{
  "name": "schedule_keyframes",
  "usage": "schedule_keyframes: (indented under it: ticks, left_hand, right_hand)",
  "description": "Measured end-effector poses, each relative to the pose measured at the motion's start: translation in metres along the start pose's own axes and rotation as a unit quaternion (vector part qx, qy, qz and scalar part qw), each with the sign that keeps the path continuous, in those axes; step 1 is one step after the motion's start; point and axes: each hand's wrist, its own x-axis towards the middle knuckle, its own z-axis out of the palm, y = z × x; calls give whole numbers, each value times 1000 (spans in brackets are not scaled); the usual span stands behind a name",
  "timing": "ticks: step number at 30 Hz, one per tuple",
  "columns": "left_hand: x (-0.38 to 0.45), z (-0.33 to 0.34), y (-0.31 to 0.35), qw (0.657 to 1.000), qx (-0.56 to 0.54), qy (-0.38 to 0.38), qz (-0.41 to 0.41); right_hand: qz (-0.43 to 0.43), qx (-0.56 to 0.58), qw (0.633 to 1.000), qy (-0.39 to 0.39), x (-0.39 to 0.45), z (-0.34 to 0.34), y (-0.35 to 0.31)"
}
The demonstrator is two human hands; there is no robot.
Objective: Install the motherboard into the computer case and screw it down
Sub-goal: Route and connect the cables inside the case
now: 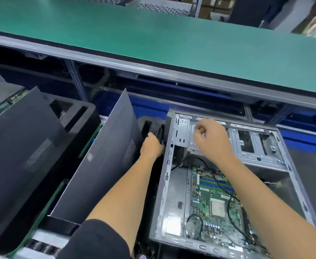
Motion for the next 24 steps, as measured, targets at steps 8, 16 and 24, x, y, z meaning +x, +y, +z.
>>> schedule_keyframes:
  ticks: [8, 16, 24]
  left_hand:
    - [-11, 6, 7, 988, -61, 102, 95]
    - [-10, 1, 11, 990, -119, 47, 51]
    - [-24, -17, 40, 972, -226, 53, -18]
  right_hand:
    - [-43, -139, 983, -107, 65, 19, 6]
    - [-12, -132, 990, -53, 55, -5, 43]
    - [141, -247, 957, -53, 19, -73, 103]
